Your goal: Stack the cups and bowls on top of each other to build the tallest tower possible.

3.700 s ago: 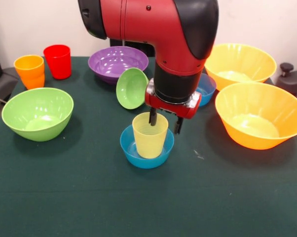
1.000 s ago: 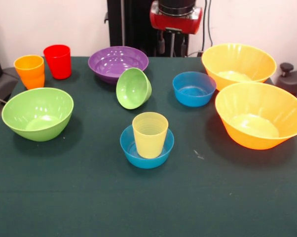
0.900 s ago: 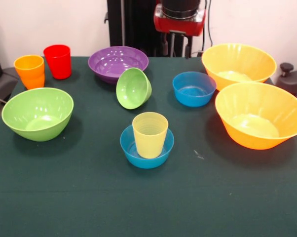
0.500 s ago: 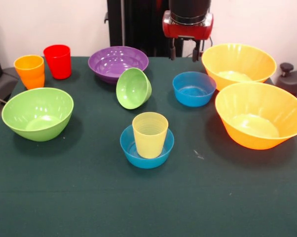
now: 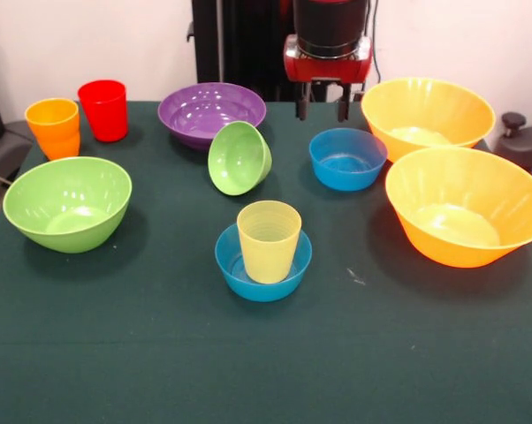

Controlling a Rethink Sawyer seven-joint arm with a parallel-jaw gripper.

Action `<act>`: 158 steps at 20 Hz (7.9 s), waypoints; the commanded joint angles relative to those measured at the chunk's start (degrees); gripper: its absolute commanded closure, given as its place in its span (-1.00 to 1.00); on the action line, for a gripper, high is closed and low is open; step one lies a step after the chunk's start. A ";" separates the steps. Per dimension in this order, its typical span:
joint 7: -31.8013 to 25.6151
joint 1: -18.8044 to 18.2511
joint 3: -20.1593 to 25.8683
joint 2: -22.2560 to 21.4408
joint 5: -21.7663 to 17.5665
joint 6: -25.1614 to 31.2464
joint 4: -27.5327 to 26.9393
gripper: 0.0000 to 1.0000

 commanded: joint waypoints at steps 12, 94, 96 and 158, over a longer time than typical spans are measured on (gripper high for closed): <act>-15.29 -3.97 9.61 3.89 -8.24 3.89 -3.85 -1.00; -20.78 -22.90 20.54 15.44 -21.63 5.10 3.67 -1.00; -20.80 -22.97 20.54 16.13 -21.25 5.65 3.81 -1.00; -10.32 -15.65 15.57 10.62 -30.55 -0.43 8.99 -1.00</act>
